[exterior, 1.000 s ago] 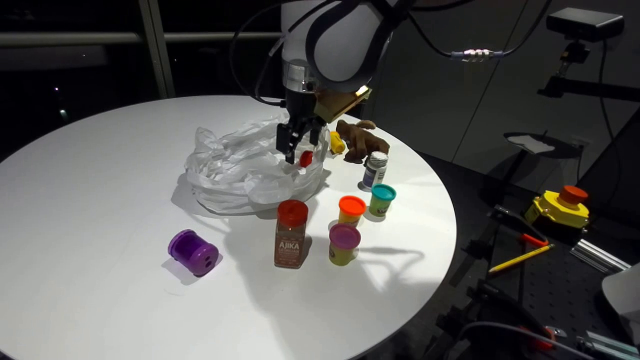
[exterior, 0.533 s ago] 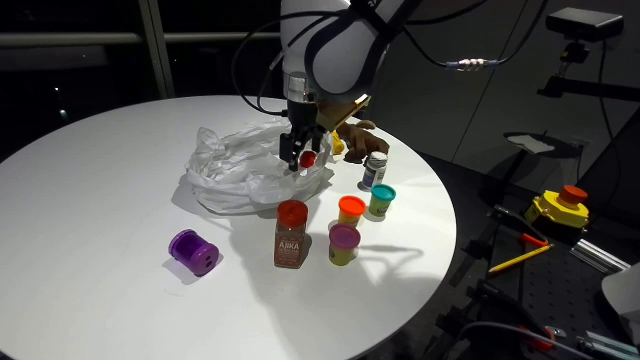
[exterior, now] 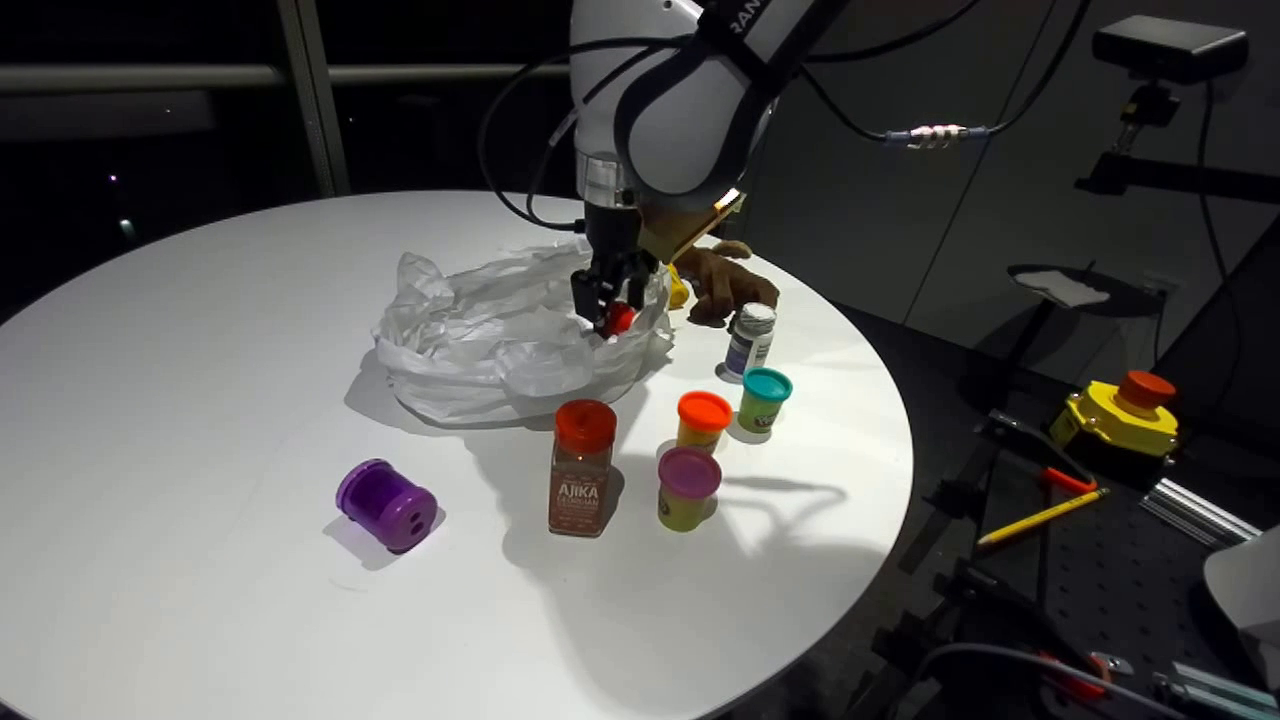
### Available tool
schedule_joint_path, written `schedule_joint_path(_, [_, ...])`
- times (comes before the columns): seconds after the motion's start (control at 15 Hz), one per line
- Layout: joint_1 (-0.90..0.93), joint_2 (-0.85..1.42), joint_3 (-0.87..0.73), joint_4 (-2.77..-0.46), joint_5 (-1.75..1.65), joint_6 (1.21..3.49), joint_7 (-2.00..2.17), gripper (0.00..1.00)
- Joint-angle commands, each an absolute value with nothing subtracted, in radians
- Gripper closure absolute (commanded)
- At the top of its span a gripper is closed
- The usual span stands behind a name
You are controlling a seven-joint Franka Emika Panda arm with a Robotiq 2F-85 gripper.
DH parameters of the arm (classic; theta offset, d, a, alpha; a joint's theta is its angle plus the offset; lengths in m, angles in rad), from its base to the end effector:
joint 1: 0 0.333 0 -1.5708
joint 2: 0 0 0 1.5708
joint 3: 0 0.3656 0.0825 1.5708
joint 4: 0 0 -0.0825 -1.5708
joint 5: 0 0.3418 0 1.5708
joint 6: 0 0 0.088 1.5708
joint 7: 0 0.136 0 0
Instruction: Pick the objects in the plastic bag and put them on the table
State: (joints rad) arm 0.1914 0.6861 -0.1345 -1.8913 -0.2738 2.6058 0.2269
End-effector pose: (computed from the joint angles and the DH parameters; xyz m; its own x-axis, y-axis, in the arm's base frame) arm 0.6387 0.0451 0.1885 0.9938 0.1008 0.0469 0.0880 -0.9711 0.2220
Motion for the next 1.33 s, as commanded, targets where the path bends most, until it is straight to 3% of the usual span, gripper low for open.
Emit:
schedule_joint_path(0.0, [0.209,0.678,-0.153,-1.88,-0.283,2.595,0.245,0.58])
schedule_joint_path(0.2, [0.223,0.646,-0.158,-1.906,-0.292,2.6,0.255,0.76])
schedule_joint_path(0.6, [0.278,0.5,-0.172,-1.996,-0.326,2.625,0.316,0.76])
schedule_joint_path(1.0, [0.324,0.221,-0.221,-2.229,-0.474,2.632,0.518,0.76])
schedule_joint_path(1.27, [0.251,0.117,-0.173,-2.345,-0.528,2.601,0.598,0.76])
